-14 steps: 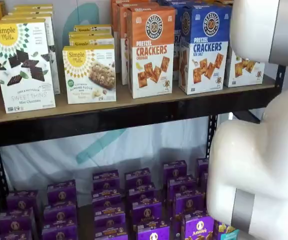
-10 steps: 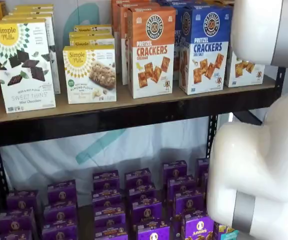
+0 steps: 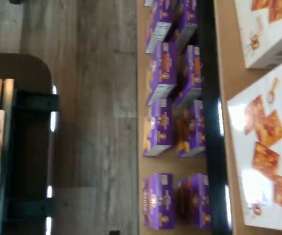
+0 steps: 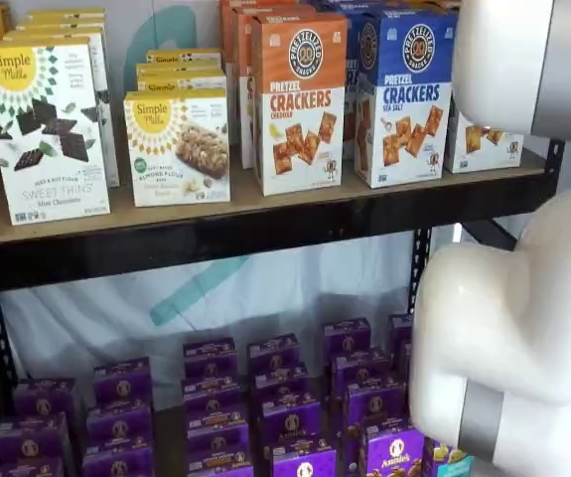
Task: Retrieve the yellow and white box located on the top shelf, the sixth one from the left
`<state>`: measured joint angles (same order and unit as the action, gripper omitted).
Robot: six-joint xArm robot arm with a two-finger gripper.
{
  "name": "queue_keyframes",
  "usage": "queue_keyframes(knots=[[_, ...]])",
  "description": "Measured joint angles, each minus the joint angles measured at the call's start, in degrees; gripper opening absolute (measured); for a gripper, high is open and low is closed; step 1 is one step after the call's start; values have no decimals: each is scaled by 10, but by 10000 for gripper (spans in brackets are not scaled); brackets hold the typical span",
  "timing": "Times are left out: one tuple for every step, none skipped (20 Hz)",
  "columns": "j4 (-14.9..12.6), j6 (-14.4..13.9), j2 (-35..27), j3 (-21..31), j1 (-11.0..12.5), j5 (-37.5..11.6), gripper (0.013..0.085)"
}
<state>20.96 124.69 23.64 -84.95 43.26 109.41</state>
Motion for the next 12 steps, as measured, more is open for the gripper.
queue_keyframes(knots=[[7, 2, -1, -3, 5, -4, 850], [17, 3, -3, -6, 11, -6, 850], [32, 4, -6, -9, 20, -8, 850], [51, 4, -5, -7, 30, -15, 850], [76, 3, -5, -7, 41, -21, 850], [96, 2, -5, -7, 49, -26, 850], [109, 0, -6, -8, 54, -29, 850], [124, -2, -9, -13, 60, -32, 850], [132, -5, -12, -17, 63, -33, 850], [142, -7, -15, -21, 66, -35, 850], [151, -9, -17, -24, 69, -37, 850], [160, -12, -18, -27, 71, -42, 850]])
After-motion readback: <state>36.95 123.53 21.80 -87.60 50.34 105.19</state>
